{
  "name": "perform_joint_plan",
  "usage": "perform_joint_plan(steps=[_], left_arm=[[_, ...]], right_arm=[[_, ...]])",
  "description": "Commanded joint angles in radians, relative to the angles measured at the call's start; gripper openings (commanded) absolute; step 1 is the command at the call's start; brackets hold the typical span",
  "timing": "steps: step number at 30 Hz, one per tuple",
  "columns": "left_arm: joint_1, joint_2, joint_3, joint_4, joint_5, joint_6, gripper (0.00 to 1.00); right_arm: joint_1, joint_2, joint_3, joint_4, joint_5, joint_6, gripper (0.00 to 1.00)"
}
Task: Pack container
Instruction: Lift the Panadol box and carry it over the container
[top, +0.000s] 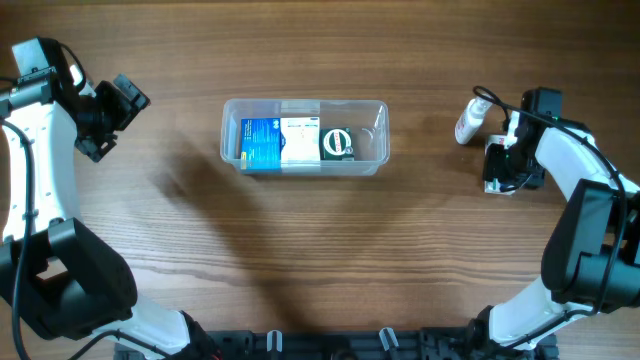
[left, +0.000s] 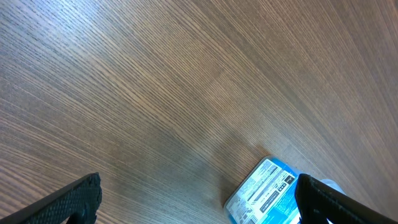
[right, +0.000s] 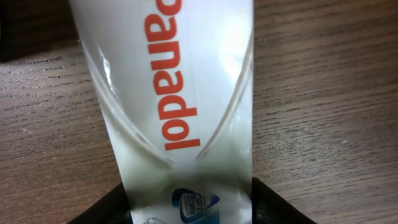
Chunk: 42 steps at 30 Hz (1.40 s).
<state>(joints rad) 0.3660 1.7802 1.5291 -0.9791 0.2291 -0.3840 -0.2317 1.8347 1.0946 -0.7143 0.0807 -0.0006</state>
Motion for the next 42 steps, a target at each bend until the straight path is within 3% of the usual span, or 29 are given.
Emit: perform_joint_plan(steps=[1, 11, 25, 35, 42], left_arm=[[0.003, -0.015, 0.016, 0.003, -0.006, -0.014, 1.00], [0.003, -0.015, 0.016, 0.003, -0.006, -0.014, 1.00], [0.003, -0.015, 0.016, 0.003, -0.006, -0.014, 1.00], [0.003, -0.015, 0.016, 0.003, -0.006, -0.014, 1.00], [0.003, -0.015, 0.016, 0.003, -0.006, -0.014, 1.00]], right_arm=[[-0.004, 0.020, -0.008, -0.008, -0.043, 0.030, 0.53], [-0.004, -0.018, 0.048, -0.101, -0.076, 0.031, 0.50], [0.058, -0.335, 0.057, -0.160, -0.084, 0.045, 0.44], [0.319, -0.504, 0.103, -0.156, -0.151, 0.042, 0.44], [0.582, -0.499, 0.113, -0.008, -0.105, 0.013, 0.43]])
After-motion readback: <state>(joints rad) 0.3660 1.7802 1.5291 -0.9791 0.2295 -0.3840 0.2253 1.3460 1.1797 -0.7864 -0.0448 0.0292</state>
